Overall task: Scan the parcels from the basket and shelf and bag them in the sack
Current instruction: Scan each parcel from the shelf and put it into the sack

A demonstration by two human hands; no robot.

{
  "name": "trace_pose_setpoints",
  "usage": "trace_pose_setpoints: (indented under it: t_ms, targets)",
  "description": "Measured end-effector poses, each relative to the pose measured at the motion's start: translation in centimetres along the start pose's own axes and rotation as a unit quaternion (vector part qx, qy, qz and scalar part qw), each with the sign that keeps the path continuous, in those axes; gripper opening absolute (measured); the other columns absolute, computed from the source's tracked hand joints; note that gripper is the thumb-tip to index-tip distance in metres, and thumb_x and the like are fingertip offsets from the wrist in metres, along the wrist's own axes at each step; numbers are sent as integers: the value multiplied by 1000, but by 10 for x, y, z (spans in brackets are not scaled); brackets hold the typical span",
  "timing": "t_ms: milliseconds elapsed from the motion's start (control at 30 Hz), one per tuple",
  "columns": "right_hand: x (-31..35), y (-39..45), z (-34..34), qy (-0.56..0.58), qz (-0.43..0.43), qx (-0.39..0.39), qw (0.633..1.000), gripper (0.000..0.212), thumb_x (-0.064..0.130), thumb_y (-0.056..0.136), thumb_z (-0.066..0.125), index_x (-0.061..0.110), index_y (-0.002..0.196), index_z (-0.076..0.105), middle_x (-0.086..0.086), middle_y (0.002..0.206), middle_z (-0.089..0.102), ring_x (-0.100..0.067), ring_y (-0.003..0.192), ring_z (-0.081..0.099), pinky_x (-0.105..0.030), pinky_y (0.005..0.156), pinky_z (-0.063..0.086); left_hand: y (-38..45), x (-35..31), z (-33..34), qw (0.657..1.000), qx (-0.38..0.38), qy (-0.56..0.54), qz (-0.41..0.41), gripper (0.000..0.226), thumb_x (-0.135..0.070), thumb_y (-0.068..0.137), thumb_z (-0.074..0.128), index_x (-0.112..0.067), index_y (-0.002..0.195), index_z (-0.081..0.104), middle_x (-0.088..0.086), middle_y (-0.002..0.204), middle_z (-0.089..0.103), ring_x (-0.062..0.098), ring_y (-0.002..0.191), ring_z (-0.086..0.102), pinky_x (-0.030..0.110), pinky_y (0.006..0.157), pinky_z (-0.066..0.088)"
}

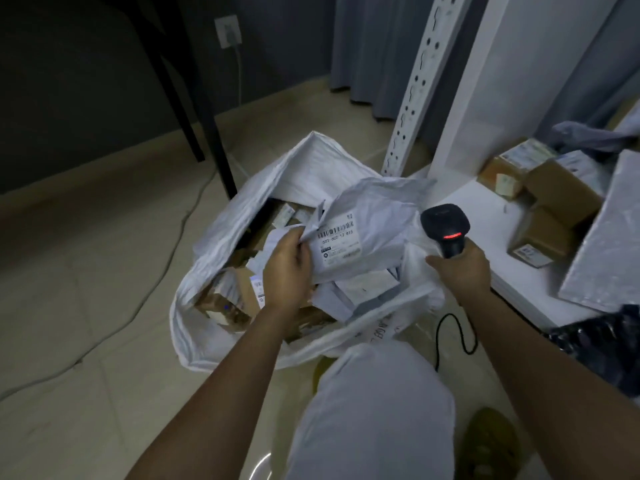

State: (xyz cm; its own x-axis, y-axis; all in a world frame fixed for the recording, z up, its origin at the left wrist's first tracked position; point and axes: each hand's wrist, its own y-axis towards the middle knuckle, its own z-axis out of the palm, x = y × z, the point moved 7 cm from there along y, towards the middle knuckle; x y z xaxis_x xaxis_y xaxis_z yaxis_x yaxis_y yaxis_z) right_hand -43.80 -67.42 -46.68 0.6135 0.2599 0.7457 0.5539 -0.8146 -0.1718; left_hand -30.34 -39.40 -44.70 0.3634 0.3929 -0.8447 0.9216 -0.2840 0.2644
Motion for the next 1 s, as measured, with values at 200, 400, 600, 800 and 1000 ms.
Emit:
trace_pose_setpoints:
  t_ms: [200,400,600,800,1000]
  targets:
    - [5,4,-8,134,14,28,990,22,6,80,75,4,97,61,-15,82,61,-25,70,56,-39,67,49,4,16,78,956,201,163,139,70,-55,93,43,-27,152,17,9,161,6,39,147,2,44,115,16]
    - [15,12,-37,185,-18,-2,983,26,3,76,77,23,87,65,-2,84,67,-19,73,65,-36,67,56,21,77,139,873,369,295,125,61,-35,98,45,-25,152,18,14,161,2,42,146,1,52,118,10]
    - [25,5,-37,205,-55,-49,976,25,-1,79,72,16,95,63,6,80,63,1,66,60,-16,63,51,30,77,167,818,487,297,73,67,-31,101,44,-17,154,5,16,160,-6,32,148,-8,42,117,-7]
    - [-2,3,-37,198,19,-15,980,25,17,78,80,12,99,67,-4,82,65,-16,64,58,-31,62,50,46,46,143,891,442,76,-73,51,-20,93,62,-8,141,46,9,148,41,26,136,39,34,111,32]
    - [-26,-28,-75,251,89,-39,963,21,25,79,79,15,89,64,-5,73,65,-19,63,57,-31,59,45,45,-29,107,939,335,74,7,29,-13,97,54,-5,124,61,9,129,60,24,120,53,13,84,33]
